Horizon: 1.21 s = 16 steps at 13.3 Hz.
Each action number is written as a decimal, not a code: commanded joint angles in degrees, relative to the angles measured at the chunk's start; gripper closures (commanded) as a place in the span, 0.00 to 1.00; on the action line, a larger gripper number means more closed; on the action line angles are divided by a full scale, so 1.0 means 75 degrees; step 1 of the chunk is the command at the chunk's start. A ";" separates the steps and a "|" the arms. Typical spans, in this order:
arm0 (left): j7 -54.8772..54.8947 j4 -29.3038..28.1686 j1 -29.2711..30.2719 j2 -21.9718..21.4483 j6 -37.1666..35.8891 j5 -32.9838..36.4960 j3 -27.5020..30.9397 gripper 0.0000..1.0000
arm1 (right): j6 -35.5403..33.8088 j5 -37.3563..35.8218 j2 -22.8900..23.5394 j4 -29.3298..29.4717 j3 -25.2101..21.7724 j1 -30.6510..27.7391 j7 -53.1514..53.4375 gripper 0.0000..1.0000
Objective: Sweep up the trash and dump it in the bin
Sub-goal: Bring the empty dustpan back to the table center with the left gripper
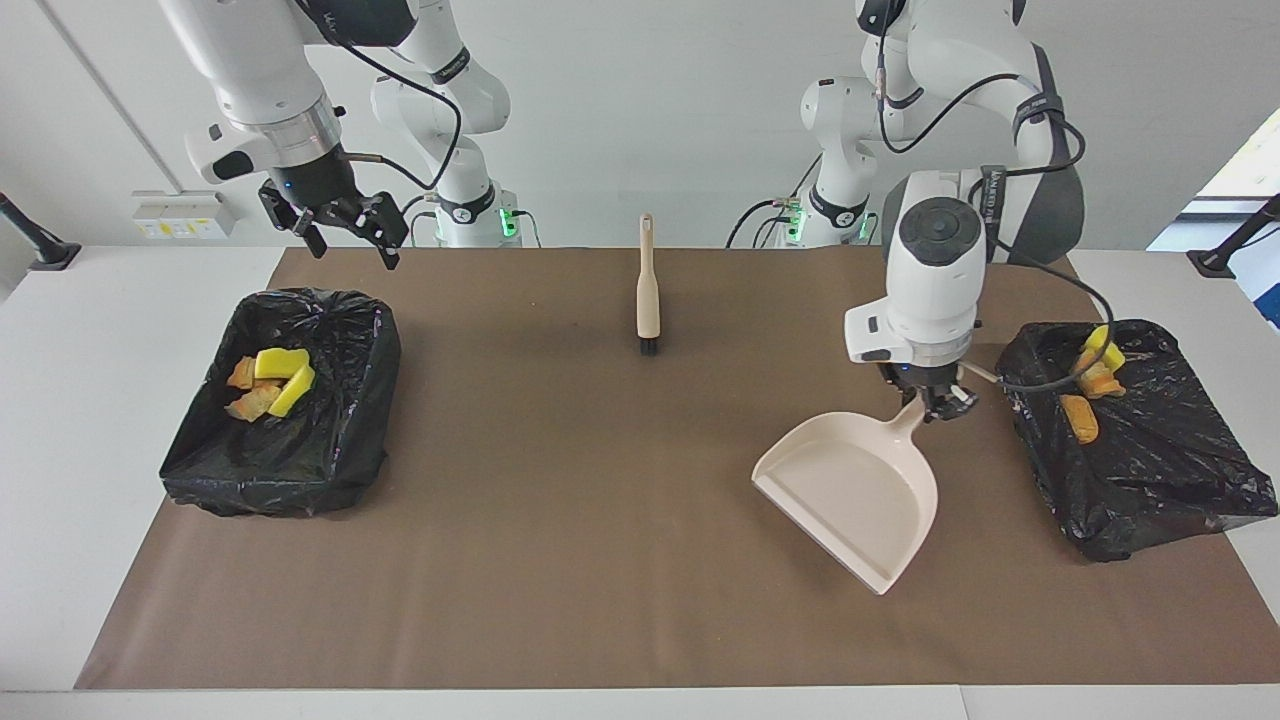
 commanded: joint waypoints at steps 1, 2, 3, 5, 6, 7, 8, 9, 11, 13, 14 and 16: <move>-0.1889 0.0170 -0.0845 0.0253 -0.0060 -0.0449 0.0147 1.00 | -0.0098 0.0228 -0.0113 -0.0119 0.0063 -0.0253 -0.0241 0.00; -0.2441 0.0170 -0.1160 0.0301 -0.0048 -0.0588 0.0147 1.00 | -0.0051 0.0333 -0.0113 -0.0119 0.0052 -0.0253 -0.0218 0.00; -0.2957 0.0170 -0.1419 0.0325 -0.0060 -0.0868 0.0147 1.00 | -0.0050 0.0357 -0.0113 -0.0119 0.0052 -0.0253 -0.0241 0.00; -0.4383 0.0170 -0.2004 0.0441 -0.0014 -0.1221 0.0147 1.00 | -0.0039 0.0369 -0.0113 -0.0130 0.0052 -0.0265 -0.0264 0.00; -0.5192 0.0217 -0.2228 0.0523 0.0161 -0.1257 0.0147 1.00 | -0.0027 0.0358 -0.0113 -0.0130 0.0052 -0.0277 -0.0288 0.00; -0.5815 0.0391 -0.2532 0.0756 0.0221 -0.1258 0.0147 1.00 | -0.0027 0.0358 -0.0113 -0.0119 0.0052 -0.0277 -0.0346 0.00; -0.6390 0.0764 -0.2859 0.1118 0.0140 -0.1246 0.0147 1.00 | -0.0050 0.0358 -0.0113 -0.0119 0.0040 -0.0265 -0.0347 0.00; -0.7080 0.1127 -0.3141 0.1621 0.0151 -0.1234 0.0170 1.00 | -0.0050 0.0323 -0.0101 -0.0096 0.0040 -0.0288 -0.0347 0.00; -0.7671 0.1388 -0.3191 0.1860 0.0233 -0.1374 0.0159 1.00 | -0.0050 0.0229 -0.0101 -0.0084 0.0005 -0.0219 -0.0370 0.00; -0.8488 0.1436 -0.3191 0.1884 0.0629 -0.1922 0.0159 1.00 | -0.0039 0.0275 -0.0078 -0.0072 -0.0601 0.0236 -0.0382 0.00; -0.8621 0.1413 -0.3191 0.1884 0.0817 -0.2100 0.0159 1.00 | -0.0039 0.0322 -0.0066 -0.0072 -0.0686 0.0285 -0.0382 0.00; -0.8587 0.1366 -0.3098 0.1872 0.0913 -0.2172 0.0159 1.00 | -0.0027 0.0369 -0.0066 -0.0072 -0.0745 0.0286 -0.0382 0.00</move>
